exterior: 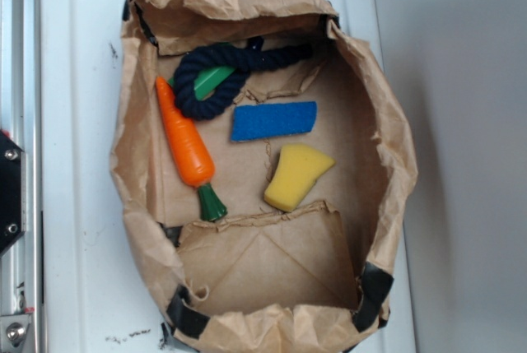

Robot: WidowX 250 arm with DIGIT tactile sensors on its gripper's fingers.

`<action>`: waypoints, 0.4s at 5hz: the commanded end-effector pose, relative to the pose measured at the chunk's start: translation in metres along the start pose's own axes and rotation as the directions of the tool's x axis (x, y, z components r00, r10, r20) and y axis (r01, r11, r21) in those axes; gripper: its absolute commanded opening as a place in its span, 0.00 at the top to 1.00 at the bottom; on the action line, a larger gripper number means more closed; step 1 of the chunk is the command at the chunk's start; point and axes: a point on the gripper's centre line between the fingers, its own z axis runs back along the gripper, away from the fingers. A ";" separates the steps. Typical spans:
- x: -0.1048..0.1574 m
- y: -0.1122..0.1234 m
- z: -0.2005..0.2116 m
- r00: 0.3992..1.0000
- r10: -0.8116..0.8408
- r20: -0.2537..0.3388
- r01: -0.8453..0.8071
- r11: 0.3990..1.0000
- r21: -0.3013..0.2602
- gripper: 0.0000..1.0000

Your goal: Grab the green sponge.

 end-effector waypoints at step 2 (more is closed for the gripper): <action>0.024 -0.007 -0.009 0.999 0.041 -0.004 -0.041 0.999 0.007 0.00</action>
